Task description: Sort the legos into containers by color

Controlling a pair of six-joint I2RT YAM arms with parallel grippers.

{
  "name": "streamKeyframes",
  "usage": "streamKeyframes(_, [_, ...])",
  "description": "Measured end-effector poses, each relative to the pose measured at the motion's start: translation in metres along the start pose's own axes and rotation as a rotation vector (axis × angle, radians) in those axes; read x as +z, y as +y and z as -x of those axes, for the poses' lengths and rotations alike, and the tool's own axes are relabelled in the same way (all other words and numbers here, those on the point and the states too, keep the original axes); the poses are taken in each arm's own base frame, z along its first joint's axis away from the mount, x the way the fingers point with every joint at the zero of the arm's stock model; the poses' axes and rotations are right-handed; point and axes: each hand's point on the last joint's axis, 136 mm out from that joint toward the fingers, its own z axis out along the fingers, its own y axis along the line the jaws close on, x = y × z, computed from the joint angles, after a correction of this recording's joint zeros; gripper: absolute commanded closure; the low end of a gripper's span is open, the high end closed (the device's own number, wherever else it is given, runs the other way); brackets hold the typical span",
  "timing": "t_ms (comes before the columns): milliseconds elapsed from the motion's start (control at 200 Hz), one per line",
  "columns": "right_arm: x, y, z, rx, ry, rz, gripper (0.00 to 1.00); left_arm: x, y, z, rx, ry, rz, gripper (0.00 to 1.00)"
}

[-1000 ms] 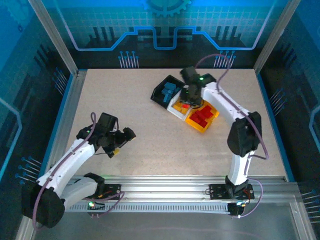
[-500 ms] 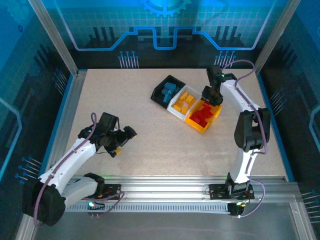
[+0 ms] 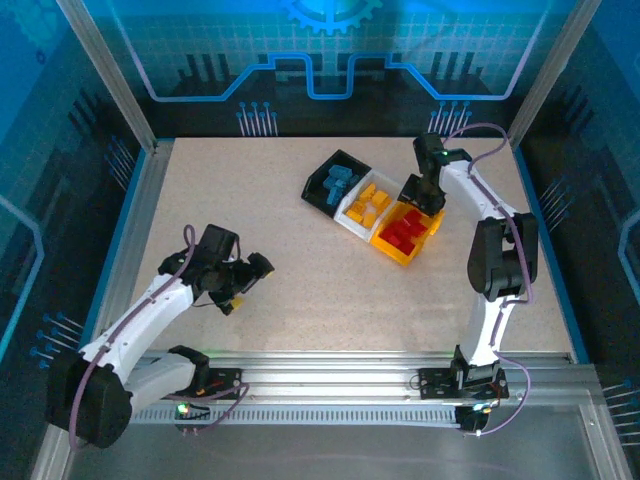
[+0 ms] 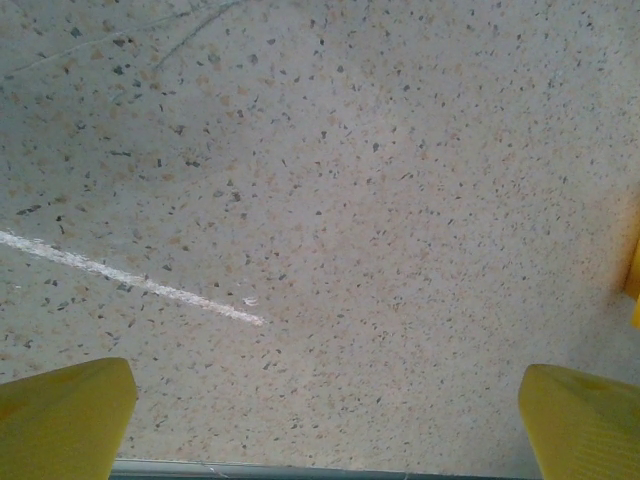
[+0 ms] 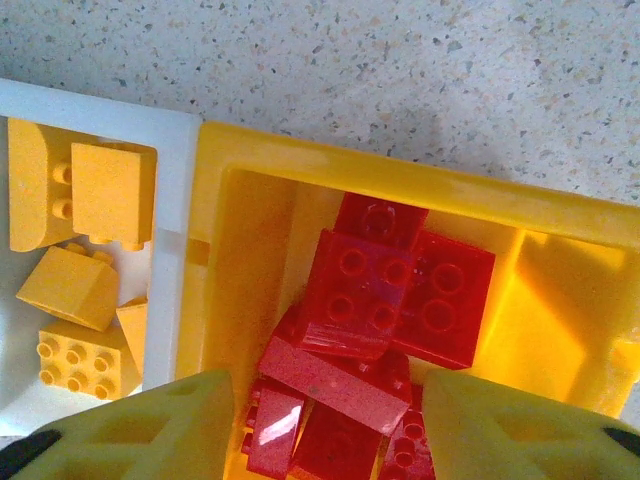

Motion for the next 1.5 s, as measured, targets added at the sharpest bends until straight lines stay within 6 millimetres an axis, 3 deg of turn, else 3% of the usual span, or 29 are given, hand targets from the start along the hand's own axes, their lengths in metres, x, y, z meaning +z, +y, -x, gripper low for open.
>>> streamKeyframes(455, [-0.004,-0.006,-0.006,-0.012,0.000,0.000,0.33,0.005,-0.006,0.005,0.019,0.010,0.021,0.01])
streamKeyframes(600, [-0.027,-0.010,-0.002,-0.073,-0.069,0.041,0.25,0.000,-0.026,0.017,0.062,-0.007,0.003,0.01])
streamKeyframes(760, [-0.067,-0.016,0.005,-0.193,-0.236,0.092,0.20,-0.008,-0.052,0.036,0.134,-0.053,-0.016,0.01])
streamKeyframes(885, [-0.093,-0.023,0.004,-0.315,-0.388,0.127,0.19,-0.015,-0.070,0.054,0.185,-0.108,-0.016,0.01])
streamKeyframes(986, [-0.101,-0.027,0.000,-0.415,-0.483,0.143,0.20,-0.020,-0.077,0.072,0.206,-0.174,0.010,0.01])
streamKeyframes(1166, [-0.085,-0.047,-0.004,-0.509,-0.576,0.159,0.21,-0.021,-0.074,0.103,0.271,-0.341,0.060,0.01])
streamKeyframes(1306, [-0.062,-0.072,-0.004,-0.541,-0.573,0.141,0.22,-0.013,-0.051,0.121,0.365,-0.477,0.130,0.01])
streamKeyframes(1496, [-0.036,-0.064,-0.003,-0.610,-0.604,0.194,0.23,-0.012,-0.038,0.147,0.502,-0.665,0.191,0.01])
